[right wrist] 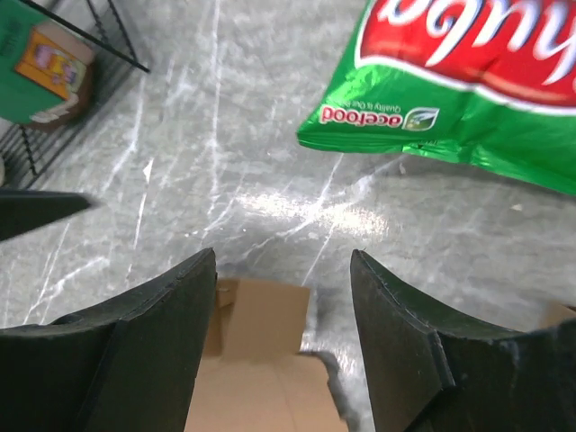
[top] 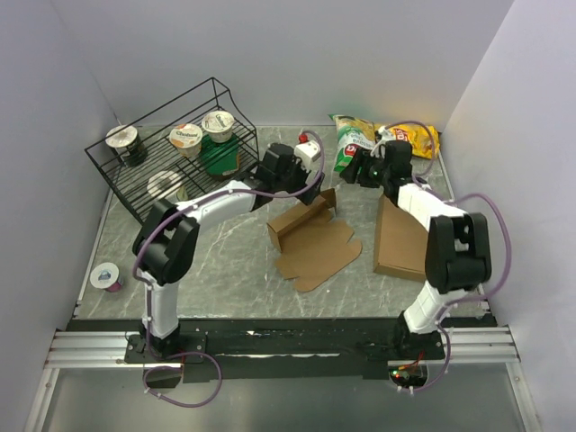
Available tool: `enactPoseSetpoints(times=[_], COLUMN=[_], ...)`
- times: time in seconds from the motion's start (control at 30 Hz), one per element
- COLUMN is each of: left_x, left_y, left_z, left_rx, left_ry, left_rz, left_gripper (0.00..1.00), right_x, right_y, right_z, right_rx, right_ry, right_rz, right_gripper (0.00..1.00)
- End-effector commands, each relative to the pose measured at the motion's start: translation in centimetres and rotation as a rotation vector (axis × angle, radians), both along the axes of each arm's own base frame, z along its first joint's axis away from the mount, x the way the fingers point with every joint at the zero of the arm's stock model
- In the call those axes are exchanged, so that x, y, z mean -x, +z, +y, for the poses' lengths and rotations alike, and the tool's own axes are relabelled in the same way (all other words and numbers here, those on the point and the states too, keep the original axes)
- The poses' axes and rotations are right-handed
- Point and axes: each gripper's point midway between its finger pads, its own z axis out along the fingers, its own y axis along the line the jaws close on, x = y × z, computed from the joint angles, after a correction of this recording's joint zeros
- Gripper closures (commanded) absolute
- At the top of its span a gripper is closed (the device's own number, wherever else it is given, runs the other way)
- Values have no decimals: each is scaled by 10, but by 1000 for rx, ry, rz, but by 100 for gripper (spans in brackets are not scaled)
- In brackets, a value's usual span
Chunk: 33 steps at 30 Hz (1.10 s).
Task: Fold the paper box
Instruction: Fold the paper box at the center of the board.
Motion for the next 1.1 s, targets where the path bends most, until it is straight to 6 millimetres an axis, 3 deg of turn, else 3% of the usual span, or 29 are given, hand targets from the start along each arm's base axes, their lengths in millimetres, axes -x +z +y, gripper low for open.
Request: enactPoseSetpoints(times=[0.0, 0.03, 0.07, 0.27, 0.37, 0.5, 0.87, 1.07], left_x=[7, 12, 16, 54, 58, 66, 60, 55], left_y=[76, 79, 80, 37, 13, -2, -24, -17], left_z=[5, 6, 4, 4, 13, 13, 27, 37], left_rx=[24, 18, 3, -172, -263, -316, -434, -465], left_ry=[-5, -18, -39, -123, -92, -97, -15, 58], left_rz=[-102, -97, -94, -8, 5, 8, -26, -54], left_gripper=[2, 2, 2, 6, 9, 18, 38, 38], right_x=[-16, -19, -22, -31, -29, -19, 11, 15], right_y=[-10, -23, -23, -39, -45, -53, -66, -57], right_z=[19, 23, 28, 39, 49, 57, 59, 43], right_rx=[-72, -80, -95, -142, -162, -147, -201, -149], right_ry=[60, 70, 82, 100, 119, 121, 96, 18], right_rz=[42, 70, 72, 89, 114, 136, 184, 177], right_gripper=[33, 33, 33, 34, 35, 36, 39, 36])
